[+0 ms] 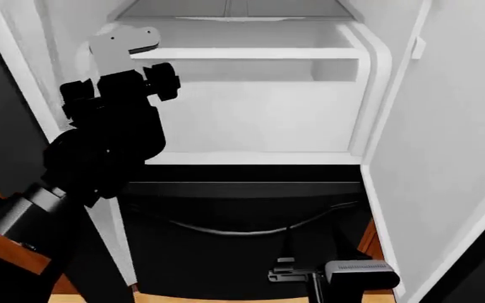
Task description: Open the fridge doors
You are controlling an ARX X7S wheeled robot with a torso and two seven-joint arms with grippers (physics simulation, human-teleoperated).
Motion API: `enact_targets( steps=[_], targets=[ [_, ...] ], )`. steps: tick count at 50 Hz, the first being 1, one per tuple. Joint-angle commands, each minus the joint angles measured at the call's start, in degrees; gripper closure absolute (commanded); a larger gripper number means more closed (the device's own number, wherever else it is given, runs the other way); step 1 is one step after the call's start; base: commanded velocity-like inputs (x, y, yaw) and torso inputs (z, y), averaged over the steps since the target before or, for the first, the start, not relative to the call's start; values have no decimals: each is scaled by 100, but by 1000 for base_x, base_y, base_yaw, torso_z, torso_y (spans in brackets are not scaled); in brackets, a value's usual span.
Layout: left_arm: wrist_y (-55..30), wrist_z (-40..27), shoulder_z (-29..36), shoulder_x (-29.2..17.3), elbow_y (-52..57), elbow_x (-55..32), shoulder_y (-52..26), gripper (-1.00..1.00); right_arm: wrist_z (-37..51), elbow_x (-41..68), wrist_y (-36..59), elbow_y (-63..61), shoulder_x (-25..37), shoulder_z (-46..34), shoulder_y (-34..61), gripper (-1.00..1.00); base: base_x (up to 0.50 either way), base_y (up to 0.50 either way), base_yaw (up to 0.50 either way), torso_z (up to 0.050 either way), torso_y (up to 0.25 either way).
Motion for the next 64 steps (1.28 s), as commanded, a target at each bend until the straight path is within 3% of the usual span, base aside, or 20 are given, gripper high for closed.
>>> enact_targets(
  steps=[1, 17, 24, 32, 50, 64],
  targets=[
    [360, 514, -123, -253, -1126, 304, 7, -100, 143, -135, 133, -9, -3, 3, 21, -100, 0, 0, 0, 0, 0],
    [960, 1452, -147, -70, -2729, 547, -277, -100, 347, -305, 405, -17, -15, -15, 81, -100, 0, 0, 0, 0, 0],
    [850, 1444, -270, -163, -2667, 399, -304, -100, 385, -343, 457, -17, -14, -23, 91, -100, 0, 0, 0, 0, 0],
    [166, 1084, -600, -636, -1751, -129, -534, -100, 403, -364, 485, -56, 6, -34, 76, -100, 0, 0, 0, 0, 0],
    [260, 1465, -568, -1018, -2392, 97, -897, -100, 490, -453, 572, -99, 10, -50, 87, -100, 1, 1, 2, 0, 0],
    [365, 1383, -583, -1153, -2582, 181, -851, -100, 505, -471, 583, -103, 17, -58, 84, -100, 8, 7, 7, 0, 0]
  ],
)
